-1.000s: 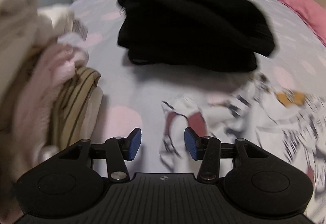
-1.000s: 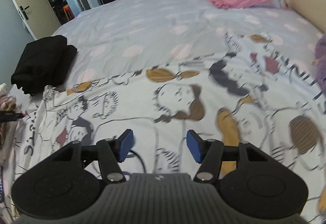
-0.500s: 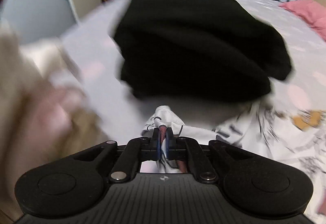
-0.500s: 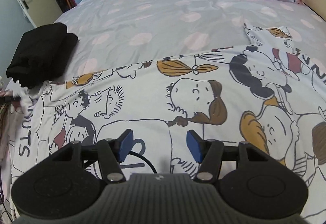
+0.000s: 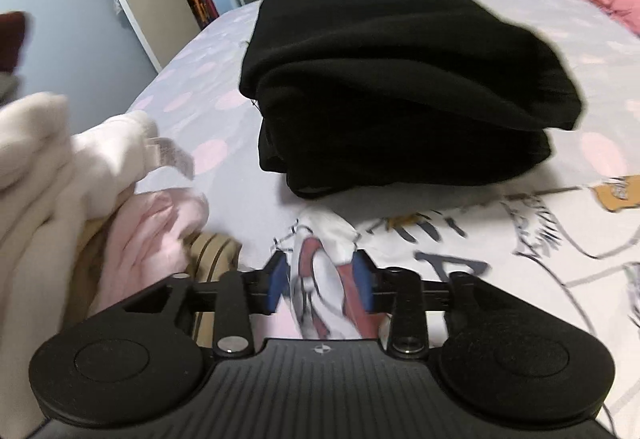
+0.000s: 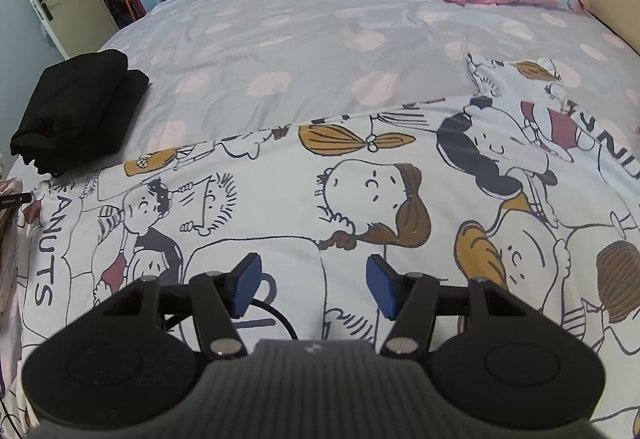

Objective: Fold clothes

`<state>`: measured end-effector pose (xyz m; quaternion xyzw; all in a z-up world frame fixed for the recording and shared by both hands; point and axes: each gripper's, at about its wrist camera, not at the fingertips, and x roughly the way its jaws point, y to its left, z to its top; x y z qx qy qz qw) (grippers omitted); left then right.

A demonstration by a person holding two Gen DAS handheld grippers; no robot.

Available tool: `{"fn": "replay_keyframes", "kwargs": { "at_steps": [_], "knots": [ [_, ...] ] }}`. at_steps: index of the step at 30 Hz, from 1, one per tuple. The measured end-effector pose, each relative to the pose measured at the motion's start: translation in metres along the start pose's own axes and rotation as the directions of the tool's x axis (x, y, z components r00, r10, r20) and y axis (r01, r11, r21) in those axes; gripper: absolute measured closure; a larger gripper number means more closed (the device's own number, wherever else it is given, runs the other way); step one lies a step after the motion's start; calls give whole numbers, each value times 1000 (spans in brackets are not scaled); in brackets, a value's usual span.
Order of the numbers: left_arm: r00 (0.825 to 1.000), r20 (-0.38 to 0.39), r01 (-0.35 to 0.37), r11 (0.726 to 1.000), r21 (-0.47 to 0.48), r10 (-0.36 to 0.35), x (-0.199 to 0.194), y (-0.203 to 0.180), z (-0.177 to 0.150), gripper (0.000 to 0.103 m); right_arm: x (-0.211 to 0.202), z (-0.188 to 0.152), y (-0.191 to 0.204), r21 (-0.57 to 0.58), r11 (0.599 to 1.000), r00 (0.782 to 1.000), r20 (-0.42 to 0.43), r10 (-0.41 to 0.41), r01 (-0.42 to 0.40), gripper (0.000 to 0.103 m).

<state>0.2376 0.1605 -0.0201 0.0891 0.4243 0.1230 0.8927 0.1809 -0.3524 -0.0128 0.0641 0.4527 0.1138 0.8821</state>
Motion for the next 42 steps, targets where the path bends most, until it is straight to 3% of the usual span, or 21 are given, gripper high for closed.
{"fn": "replay_keyframes", "kwargs": {
  "at_steps": [4, 9, 13, 17, 22, 26, 29, 33, 37, 42],
  "knots": [
    [997, 11, 78, 996, 33, -78, -42, -2, -23, 62, -10, 0, 9, -31, 999, 1000, 24, 13, -13, 41],
    [979, -52, 200, 974, 106, -195, -96, -6, -68, 58, -28, -3, 18, -67, 997, 997, 65, 30, -26, 41],
    [956, -134, 280, 950, 136, -263, -132, -7, -112, 57, -39, -9, 20, -68, 997, 995, 85, 44, -38, 41],
    [926, -235, 329, 938, 113, -297, -140, -3, -163, 56, -46, -18, 20, -63, 997, 995, 92, 47, -41, 40],
    [895, -275, 376, 926, 39, -352, -147, -11, -207, 51, -56, -28, 18, -34, 998, 993, 111, 49, -45, 38],
    [907, -260, 350, 936, 26, -332, -140, -20, -220, 57, -58, -35, 22, -5, 998, 992, 110, 60, -60, 37],
    [909, -239, 362, 931, 50, -341, -148, -20, -216, 101, -61, -39, 28, -3, 997, 990, 120, 71, -71, 37],
    [924, -219, 326, 945, 31, -312, -160, -11, -214, 102, -62, -45, 35, -5, 997, 990, 118, 82, -82, 37],
    [938, -269, 229, 973, 15, -217, -170, 14, -213, 102, -63, -48, 33, -2, 997, 991, 113, 73, -73, 37],
    [932, -341, 123, 992, -13, -120, -165, 48, -216, 102, -61, -47, 26, 31, 997, 992, 111, 62, -66, 37]
  ]
}}
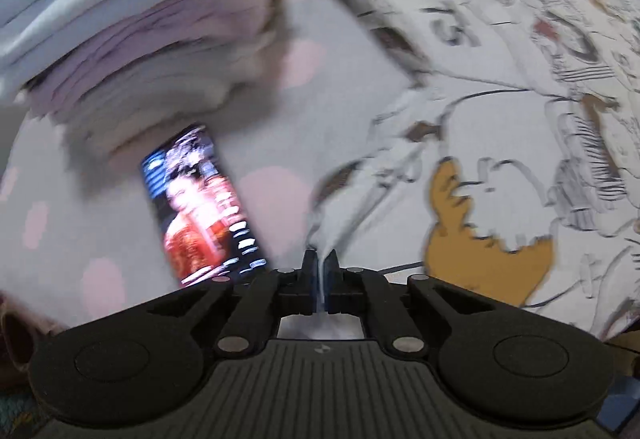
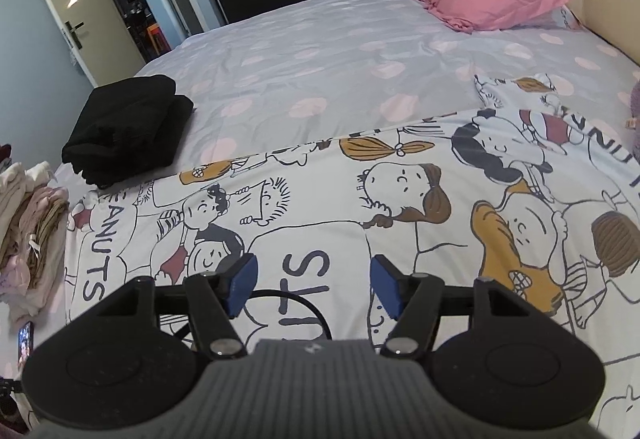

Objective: Fold clothes

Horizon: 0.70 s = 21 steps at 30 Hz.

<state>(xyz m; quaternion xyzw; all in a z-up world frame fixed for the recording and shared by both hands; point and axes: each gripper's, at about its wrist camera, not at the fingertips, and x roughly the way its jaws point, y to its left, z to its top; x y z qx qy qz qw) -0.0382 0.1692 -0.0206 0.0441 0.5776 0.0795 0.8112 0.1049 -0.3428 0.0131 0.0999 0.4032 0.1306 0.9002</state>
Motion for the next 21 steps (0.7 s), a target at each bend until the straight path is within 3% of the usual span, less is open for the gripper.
{"fn": "replay_keyframes", "kwargs": {
  "at_steps": [4, 6, 8, 12, 16, 21],
  "knots": [
    [1000, -7, 25, 1000, -11, -25, 9, 3, 7, 97, 1, 2, 1, 10, 1000, 1000, -2, 8, -8, 37],
    [1000, -19, -7, 1000, 17, 8, 11, 1, 10, 83, 0, 3, 1, 3, 1000, 1000, 2, 6, -6, 37],
    [999, -28, -35, 998, 47, 36, 9, 0, 9, 76, -1, 3, 2, -3, 1000, 1000, 6, 5, -5, 37],
    [999, -18, 29, 998, 64, -27, -10, 5, 2, 59, 1, 4, -2, 12, 1000, 1000, 0, -4, 4, 36],
    [993, -72, 110, 979, 173, -98, -20, 0, -16, 59, 4, 3, -1, 12, 1000, 1000, -6, -1, 1, 36],
    [982, -156, 150, 941, 304, -106, -18, -17, -43, 52, 12, 6, 10, 13, 1000, 1000, -15, 25, -25, 36]
  ]
}}
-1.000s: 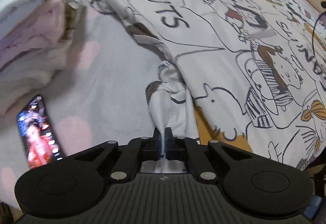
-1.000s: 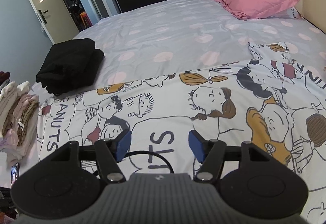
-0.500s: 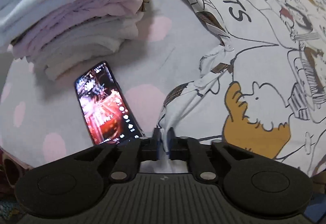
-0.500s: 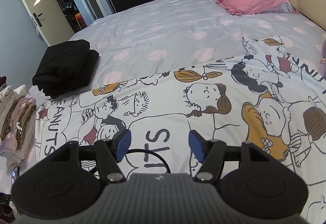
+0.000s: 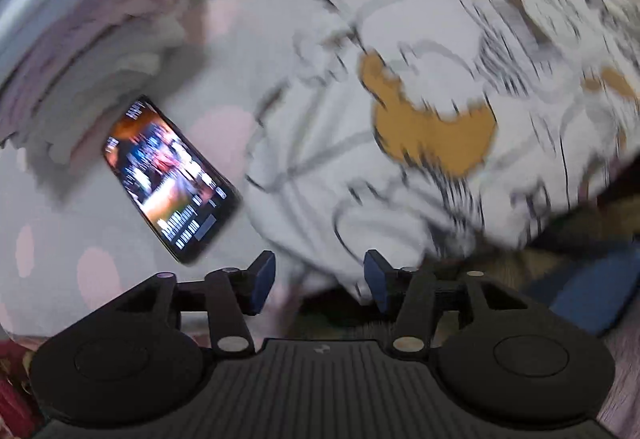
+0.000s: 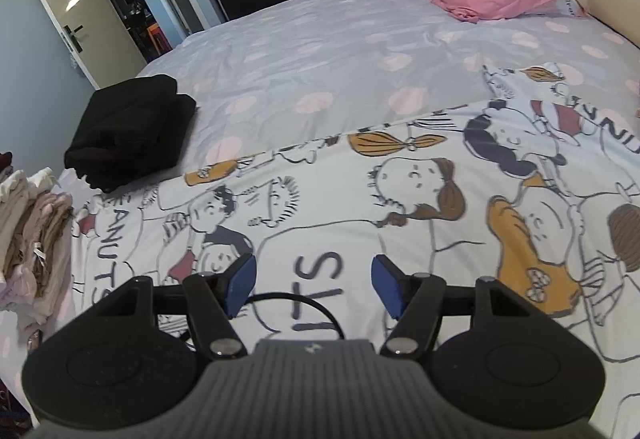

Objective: Fold clothes

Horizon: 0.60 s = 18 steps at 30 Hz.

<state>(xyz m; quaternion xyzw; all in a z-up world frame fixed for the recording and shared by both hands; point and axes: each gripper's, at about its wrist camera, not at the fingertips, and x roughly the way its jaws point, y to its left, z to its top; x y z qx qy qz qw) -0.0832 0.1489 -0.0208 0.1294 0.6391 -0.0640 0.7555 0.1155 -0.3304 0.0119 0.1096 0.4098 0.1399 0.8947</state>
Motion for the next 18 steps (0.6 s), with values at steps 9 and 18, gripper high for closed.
{"fn": "replay_keyframes", "kwargs": {
  "at_steps": [9, 18],
  "knots": [
    [998, -29, 45, 997, -64, -47, 38, -9, -7, 92, 6, 4, 29, -64, 997, 999, 5, 40, -39, 36],
    [955, -254, -119, 983, 140, 152, 18, -2, -15, 102, 9, 4, 26, -46, 998, 999, -8, 35, -35, 36]
  ]
}}
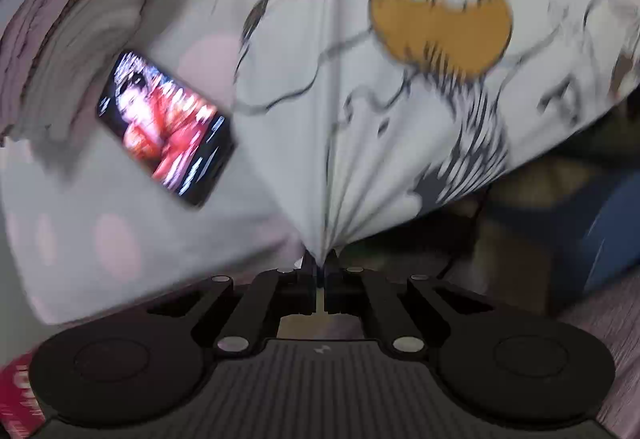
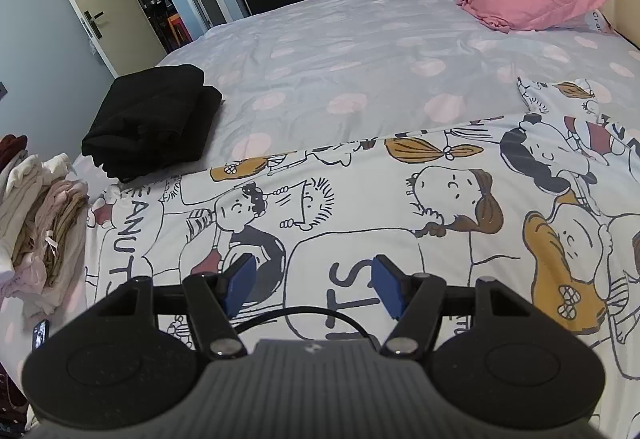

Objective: Fold clothes

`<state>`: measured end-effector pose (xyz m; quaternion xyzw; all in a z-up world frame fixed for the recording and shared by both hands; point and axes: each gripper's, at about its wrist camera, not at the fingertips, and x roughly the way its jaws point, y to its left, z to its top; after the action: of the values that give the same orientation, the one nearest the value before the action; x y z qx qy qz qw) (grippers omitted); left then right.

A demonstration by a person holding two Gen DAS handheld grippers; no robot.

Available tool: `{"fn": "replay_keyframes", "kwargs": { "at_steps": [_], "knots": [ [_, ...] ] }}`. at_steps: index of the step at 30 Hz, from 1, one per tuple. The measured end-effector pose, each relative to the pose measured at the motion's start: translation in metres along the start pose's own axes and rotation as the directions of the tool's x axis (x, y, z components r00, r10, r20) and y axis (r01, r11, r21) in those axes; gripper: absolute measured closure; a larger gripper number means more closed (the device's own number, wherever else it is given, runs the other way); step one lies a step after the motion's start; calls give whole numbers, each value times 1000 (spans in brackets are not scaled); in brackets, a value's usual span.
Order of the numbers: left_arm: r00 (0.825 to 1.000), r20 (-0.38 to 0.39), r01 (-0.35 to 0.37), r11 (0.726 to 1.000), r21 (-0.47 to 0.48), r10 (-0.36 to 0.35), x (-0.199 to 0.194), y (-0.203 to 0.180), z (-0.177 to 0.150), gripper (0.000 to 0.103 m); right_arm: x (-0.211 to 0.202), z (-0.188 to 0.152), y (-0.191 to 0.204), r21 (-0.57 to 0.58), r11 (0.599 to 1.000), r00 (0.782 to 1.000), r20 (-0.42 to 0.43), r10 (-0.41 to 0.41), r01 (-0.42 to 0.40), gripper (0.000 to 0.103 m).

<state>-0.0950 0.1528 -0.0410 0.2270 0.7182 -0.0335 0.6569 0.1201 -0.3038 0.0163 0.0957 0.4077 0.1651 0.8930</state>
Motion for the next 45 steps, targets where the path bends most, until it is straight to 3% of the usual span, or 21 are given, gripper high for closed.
{"fn": "replay_keyframes", "kwargs": {
  "at_steps": [3, 6, 8, 12, 21, 25, 32, 34, 37, 43, 45],
  "knots": [
    [994, -80, -75, 997, 27, 76, 11, 8, -2, 102, -2, 1, 3, -6, 1000, 1000, 7, 9, -9, 36],
    [994, -100, -37, 999, -1, 37, 11, 15, 0, 101, -4, 1, 3, -7, 1000, 1000, 12, 14, -14, 36],
    [991, -129, -42, 998, 53, 48, 7, 11, 0, 99, -5, 1, 2, -6, 1000, 1000, 15, 11, -11, 36],
    [997, -59, -38, 997, 60, 41, -17, 14, 3, 74, -6, 0, -6, 12, 1000, 1000, 11, -2, 2, 36],
    [992, 123, -34, 986, 162, 14, -63, -22, 53, 74, -13, -2, -19, 29, 999, 999, 19, -28, 28, 36],
    [975, 218, -3, 977, 211, -44, -79, -45, 84, 73, -25, -4, -35, 41, 997, 997, 35, -70, 69, 36],
    [903, 389, 73, 958, 276, -180, -84, -86, 142, 74, -65, -21, -99, 95, 977, 979, 47, -198, 193, 36],
    [886, 408, 106, 952, 286, -221, -80, -95, 159, 74, -80, -33, -128, 140, 959, 967, 36, -253, 246, 36],
    [874, 403, 150, 940, 306, -270, -74, -106, 175, 74, -107, -54, -173, 225, 915, 938, 14, -346, 334, 36],
    [879, 382, 138, 918, 371, -286, -72, -126, 196, 74, -164, -108, -257, 434, 763, 862, -70, -501, 479, 36],
    [871, 386, 147, 912, 383, -303, -76, -131, 202, 74, -174, -128, -280, 516, 704, 852, -110, -511, 489, 36]
  ]
}}
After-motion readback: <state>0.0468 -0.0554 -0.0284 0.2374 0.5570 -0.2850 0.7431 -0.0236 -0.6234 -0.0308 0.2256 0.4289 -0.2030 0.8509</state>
